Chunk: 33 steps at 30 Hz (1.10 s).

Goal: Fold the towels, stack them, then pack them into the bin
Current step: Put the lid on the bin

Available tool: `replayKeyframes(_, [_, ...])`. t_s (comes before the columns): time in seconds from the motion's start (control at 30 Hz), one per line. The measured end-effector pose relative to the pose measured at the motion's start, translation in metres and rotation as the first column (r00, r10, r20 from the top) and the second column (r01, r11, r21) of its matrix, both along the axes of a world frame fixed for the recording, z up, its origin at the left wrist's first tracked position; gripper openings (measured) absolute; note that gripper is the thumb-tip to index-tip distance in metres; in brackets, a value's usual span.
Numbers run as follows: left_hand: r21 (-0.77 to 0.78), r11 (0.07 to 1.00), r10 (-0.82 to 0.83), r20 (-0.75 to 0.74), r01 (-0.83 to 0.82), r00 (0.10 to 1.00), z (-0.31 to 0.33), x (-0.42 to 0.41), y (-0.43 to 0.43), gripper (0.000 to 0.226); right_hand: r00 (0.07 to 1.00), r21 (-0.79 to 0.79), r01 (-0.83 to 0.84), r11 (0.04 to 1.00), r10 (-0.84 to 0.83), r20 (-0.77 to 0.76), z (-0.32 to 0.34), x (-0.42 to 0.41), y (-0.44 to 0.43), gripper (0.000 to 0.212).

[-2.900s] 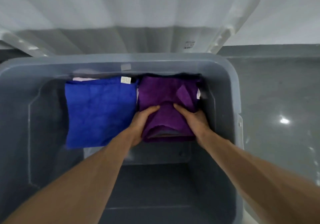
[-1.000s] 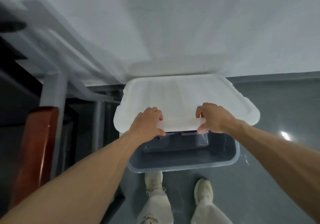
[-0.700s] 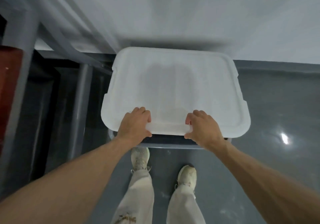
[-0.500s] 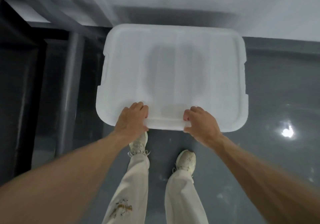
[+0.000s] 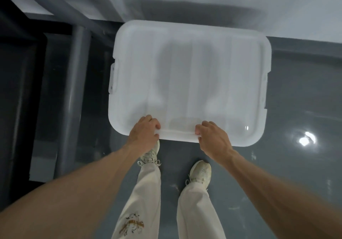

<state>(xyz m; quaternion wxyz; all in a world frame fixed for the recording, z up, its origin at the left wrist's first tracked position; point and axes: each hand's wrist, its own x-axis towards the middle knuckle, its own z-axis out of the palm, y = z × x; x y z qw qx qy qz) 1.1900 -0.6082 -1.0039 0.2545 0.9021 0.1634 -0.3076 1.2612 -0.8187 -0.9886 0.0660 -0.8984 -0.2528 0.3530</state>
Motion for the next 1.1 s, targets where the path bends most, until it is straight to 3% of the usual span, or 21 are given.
replayKeyframes(0.13, [-0.142,0.955,0.250,-0.082,-0.260,0.965,0.014,0.010,0.017,0.023,0.995,-0.137,-0.071,0.988,0.060,-0.081,0.015,0.014,0.026,0.023])
replayKeyframes(0.33, [0.085,0.805,0.571,0.154,-0.587,0.806,0.020,0.032,0.079,0.024,0.996,-0.023,-0.084,0.996,0.083,-0.013,0.016,0.042,0.109,0.032])
replayKeyframes(0.43, [0.145,0.684,0.725,-0.019,-0.715,0.689,0.005,0.042,0.109,0.044,0.990,0.087,-0.139,0.986,0.140,-0.006,0.010,0.056,0.155,0.050])
replayKeyframes(0.53, [0.086,0.696,0.710,-0.224,-0.712,0.667,-0.004,0.044,0.120,0.043,0.977,0.102,-0.208,0.973,0.211,-0.018,0.001,0.064,0.195,0.066])
replayKeyframes(0.7, [0.053,0.800,0.598,-0.154,-0.598,0.787,-0.010,0.036,0.120,0.034,0.943,-0.067,-0.326,0.943,0.329,0.046,-0.016,0.063,0.201,0.081])
replayKeyframes(0.83, [-0.027,0.816,0.551,-0.266,-0.578,0.791,-0.014,0.042,0.140,0.033,0.939,-0.101,-0.339,0.935,0.344,0.033,-0.013,0.064,0.206,0.081])
replayKeyframes(0.9, [-0.070,0.748,0.616,-0.299,-0.660,0.729,-0.014,0.050,0.149,0.039,0.941,-0.112,-0.336,0.935,0.338,0.000,-0.007,0.068,0.215,0.079])
replayKeyframes(1.03, [-0.142,0.527,0.771,-0.334,-0.838,0.542,-0.020,0.072,0.154,0.093,0.949,-0.113,-0.316,0.942,0.313,-0.044,-0.003,0.076,0.219,0.077])
replayKeyframes(1.1, [-0.208,0.407,0.809,-0.370,-0.890,0.457,-0.024,0.079,0.152,0.104,0.953,-0.097,-0.302,0.948,0.297,-0.058,-0.003,0.078,0.221,0.076])
